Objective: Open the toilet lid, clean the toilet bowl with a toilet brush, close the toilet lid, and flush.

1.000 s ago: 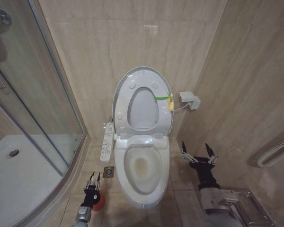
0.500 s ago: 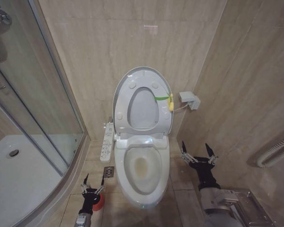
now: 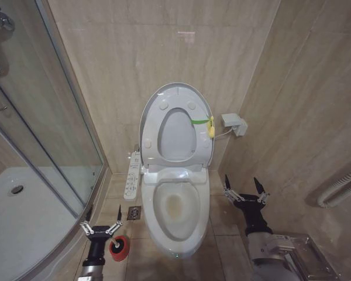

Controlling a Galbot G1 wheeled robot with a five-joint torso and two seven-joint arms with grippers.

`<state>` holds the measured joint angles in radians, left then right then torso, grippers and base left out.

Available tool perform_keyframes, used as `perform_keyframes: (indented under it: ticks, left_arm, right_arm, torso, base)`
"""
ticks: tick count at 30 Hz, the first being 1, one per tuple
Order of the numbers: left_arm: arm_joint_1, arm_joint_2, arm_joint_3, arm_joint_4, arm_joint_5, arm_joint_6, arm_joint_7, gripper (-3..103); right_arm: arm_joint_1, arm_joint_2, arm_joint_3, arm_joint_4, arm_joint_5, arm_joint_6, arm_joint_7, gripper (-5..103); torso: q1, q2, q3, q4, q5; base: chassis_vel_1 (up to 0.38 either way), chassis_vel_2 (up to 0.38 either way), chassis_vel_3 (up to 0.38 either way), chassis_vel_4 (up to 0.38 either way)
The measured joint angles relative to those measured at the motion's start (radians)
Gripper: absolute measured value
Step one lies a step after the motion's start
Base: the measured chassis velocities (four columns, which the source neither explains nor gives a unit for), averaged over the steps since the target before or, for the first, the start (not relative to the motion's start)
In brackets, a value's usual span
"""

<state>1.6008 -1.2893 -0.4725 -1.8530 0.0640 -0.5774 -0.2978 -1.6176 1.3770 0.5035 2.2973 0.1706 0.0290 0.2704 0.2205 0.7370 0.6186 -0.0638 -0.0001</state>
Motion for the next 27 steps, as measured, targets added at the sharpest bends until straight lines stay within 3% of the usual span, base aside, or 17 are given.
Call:
perform_keyframes:
  ticks: [5,6,11,15,20,27]
  left_arm:
    - [0.071,0.003,-0.047,-0.185,-0.055,0.120,-0.001,100]
    - [0.071,0.003,-0.047,-0.185,-0.055,0.120,-0.001,100]
    - [0.152,-0.003,-0.068,-0.362,-0.137,0.248,0.052,100]
    - [0.180,-0.002,-0.082,-0.429,-0.180,0.287,0.098,100]
    - [0.201,-0.003,-0.078,-0.461,-0.206,0.288,0.129,100]
    - [0.236,-0.037,-0.008,-0.512,-0.226,0.339,0.161,100]
  right_arm:
    - [0.000,0.000,0.000,0.000,0.000,0.000,0.000,100]
    - [0.000,0.000,0.000,0.000,0.000,0.000,0.000,100]
    - [0.000,0.000,0.000,0.000,0.000,0.000,0.000,100]
    - [0.000,0.000,0.000,0.000,0.000,0.000,0.000,100]
    - [0.000,0.000,0.000,0.000,0.000,0.000,0.000,100]
    - [0.000,0.000,0.000,0.000,0.000,0.000,0.000,100]
  torso:
    - [0.000,0.000,0.000,-0.0004,0.0001]
    - [0.000,0.000,0.000,-0.0004,0.0001]
    - [0.000,0.000,0.000,-0.0001,0.0002]
    - [0.000,0.000,0.000,-0.0002,0.0002]
    - [0.000,0.000,0.000,-0.0002,0.0002]
    - [0.000,0.000,0.000,-0.0001,0.0002]
  base:
    - [0.000,0.000,0.000,0.000]
    - [0.000,0.000,0.000,0.000]
    - [0.000,0.000,0.000,0.000]
    - [0.000,0.000,0.000,0.000]
    - [0.000,0.000,0.000,0.000]
    - [0.000,0.000,0.000,0.000]
